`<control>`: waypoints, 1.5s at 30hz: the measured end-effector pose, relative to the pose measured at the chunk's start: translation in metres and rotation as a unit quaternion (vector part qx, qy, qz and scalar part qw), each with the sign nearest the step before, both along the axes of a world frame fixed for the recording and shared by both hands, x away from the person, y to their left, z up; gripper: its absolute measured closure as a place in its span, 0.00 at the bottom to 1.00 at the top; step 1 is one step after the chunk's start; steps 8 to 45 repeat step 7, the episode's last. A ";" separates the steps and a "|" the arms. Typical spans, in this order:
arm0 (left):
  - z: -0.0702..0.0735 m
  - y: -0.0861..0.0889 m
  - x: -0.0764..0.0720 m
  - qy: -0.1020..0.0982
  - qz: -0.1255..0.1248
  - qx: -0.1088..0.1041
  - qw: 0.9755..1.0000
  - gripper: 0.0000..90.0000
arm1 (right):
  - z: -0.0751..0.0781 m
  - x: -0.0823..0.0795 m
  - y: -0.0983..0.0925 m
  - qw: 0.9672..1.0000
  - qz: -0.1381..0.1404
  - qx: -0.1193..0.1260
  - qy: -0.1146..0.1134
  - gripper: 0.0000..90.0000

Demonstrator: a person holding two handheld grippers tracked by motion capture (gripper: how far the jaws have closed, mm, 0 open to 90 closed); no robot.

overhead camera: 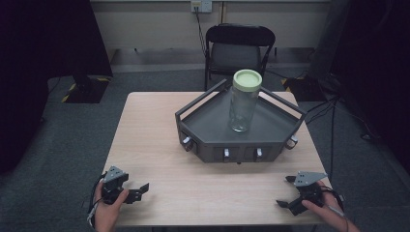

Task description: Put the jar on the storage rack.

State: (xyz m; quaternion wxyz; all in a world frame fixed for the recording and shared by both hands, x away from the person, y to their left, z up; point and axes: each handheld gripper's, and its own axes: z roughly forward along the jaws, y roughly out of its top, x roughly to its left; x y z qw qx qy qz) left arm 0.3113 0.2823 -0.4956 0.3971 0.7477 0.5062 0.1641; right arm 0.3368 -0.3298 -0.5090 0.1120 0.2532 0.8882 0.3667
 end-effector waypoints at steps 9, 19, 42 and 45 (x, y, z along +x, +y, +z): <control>0.004 -0.003 0.000 0.033 0.002 0.032 0.999 0.03 | 0.000 0.000 0.000 1.000 0.000 0.000 0.000 0.00; 0.004 -0.003 0.000 0.033 0.002 0.032 0.999 0.03 | 0.000 0.000 0.000 1.000 0.000 0.000 0.000 0.00; 0.004 -0.003 0.000 0.033 0.002 0.032 0.999 0.03 | 0.000 0.000 0.000 1.000 0.000 0.000 0.000 0.00; 0.004 -0.003 0.000 0.033 0.002 0.032 0.999 0.03 | 0.000 0.000 0.000 1.000 0.000 0.000 0.000 0.00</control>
